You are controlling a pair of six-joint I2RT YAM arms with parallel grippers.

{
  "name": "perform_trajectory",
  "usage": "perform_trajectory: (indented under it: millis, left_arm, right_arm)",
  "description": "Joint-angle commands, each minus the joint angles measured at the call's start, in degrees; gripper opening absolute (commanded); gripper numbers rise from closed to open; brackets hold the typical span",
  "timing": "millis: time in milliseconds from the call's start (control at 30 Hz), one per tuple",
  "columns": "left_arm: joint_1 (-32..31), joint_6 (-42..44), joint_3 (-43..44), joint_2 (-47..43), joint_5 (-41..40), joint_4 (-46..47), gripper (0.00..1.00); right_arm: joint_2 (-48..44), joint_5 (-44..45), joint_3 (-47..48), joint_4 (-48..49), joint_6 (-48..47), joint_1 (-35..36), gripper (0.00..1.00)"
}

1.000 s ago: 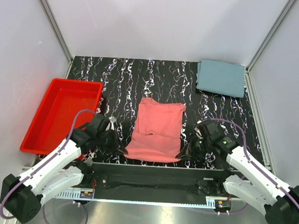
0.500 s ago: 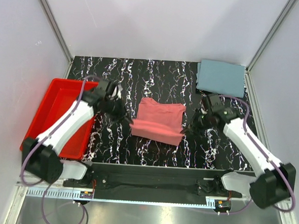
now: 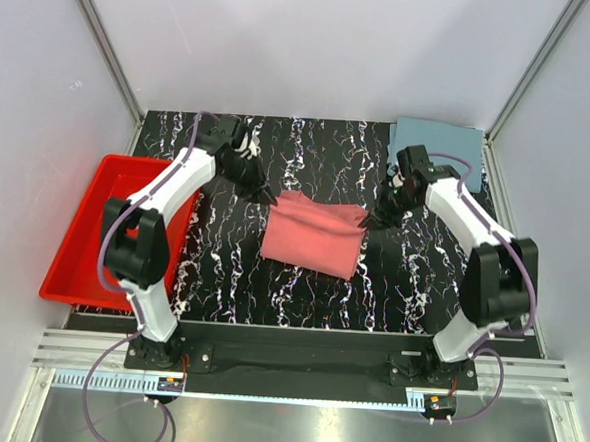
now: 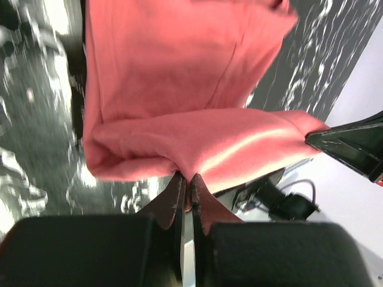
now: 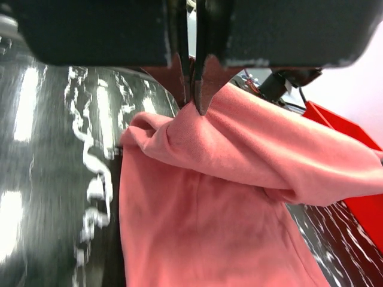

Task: Fold and stack the t-shirts
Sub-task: Fold the tshirt

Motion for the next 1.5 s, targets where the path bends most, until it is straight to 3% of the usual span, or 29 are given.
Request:
perform_trajectory:
  millis: [0, 67, 133, 167, 200, 267, 333, 433, 533, 633, 867, 1067, 1233, 1467]
  left_arm:
    - [2.17, 1.6, 5.82, 5.37, 1.32, 4.16, 0.08]
    - [2.53, 1.86, 9.69, 10.88, 0.89, 5.04, 0.16]
    - [2.97, 2.91, 13.63, 15.03, -1.29, 5.4, 0.27]
    - [3.32, 2.83, 19.66, 19.58, 0.26, 4.79, 0.36]
    - [3.58, 2.83, 23.02, 21.54, 0.27, 4.35, 0.4]
    - [3.67, 5.02, 34.93, 26.71, -5.42, -0.28, 0.43]
    - [4.55, 6.42, 41.14, 28.32, -6.49, -3.81, 0.44]
    - [4.46, 7.05, 33.82, 19.76, -4.93, 0.54, 0.41]
    - [4.38, 3.55, 13.79, 11.12, 1.65, 14.5, 0.42]
    - [3.5, 6.23, 4.17, 5.92, 3.61, 21.04, 0.6]
    - [0.25, 18.29, 4.16, 9.68, -1.92, 27.36, 0.62]
    - [-0.37, 16.63, 12.41, 19.0, -7.63, 23.16, 0.54]
    - [-1.33, 15.4, 11.81, 20.49, -9.48, 24.29, 0.54]
    - [-2.3, 13.38, 13.21, 23.4, -7.29, 24.91, 0.54]
  right_arm:
    - [6.18, -2.49, 6.64, 3.05, -4.81, -3.63, 0.03]
    - [12.83, -3.18, 9.38, 4.47, -6.13, -5.22, 0.07]
    - [18.04, -3.98, 14.91, 5.79, -7.36, -7.68, 0.18]
    - [22.94, -3.2, 17.28, 5.79, -7.89, -8.39, 0.25]
    - [25.07, -2.58, 22.17, 5.01, -8.5, -9.0, 0.43]
    - [29.72, -1.26, 28.25, 2.12, -10.52, -10.24, 0.49]
    - [30.89, 0.05, 36.61, -3.33, -11.75, -10.42, 0.54]
    - [28.53, 1.37, 38.66, -6.15, -13.42, -10.5, 0.68]
    - [25.37, 2.69, 34.72, -7.92, -16.49, -10.42, 0.69]
    - [20.36, 1.04, 25.67, -3.19, -17.47, -10.42, 0.72]
    - [20.34, -3.63, 18.18, 5.79, -16.94, -10.06, 0.75]
    - [25.43, -2.05, 23.79, 3.86, -16.33, -9.98, 0.66]
    - [27.82, -2.22, 24.95, 2.98, -15.19, -9.8, 0.56]
    - [29.13, -3.28, 24.51, 4.03, -14.75, -9.45, 0.56]
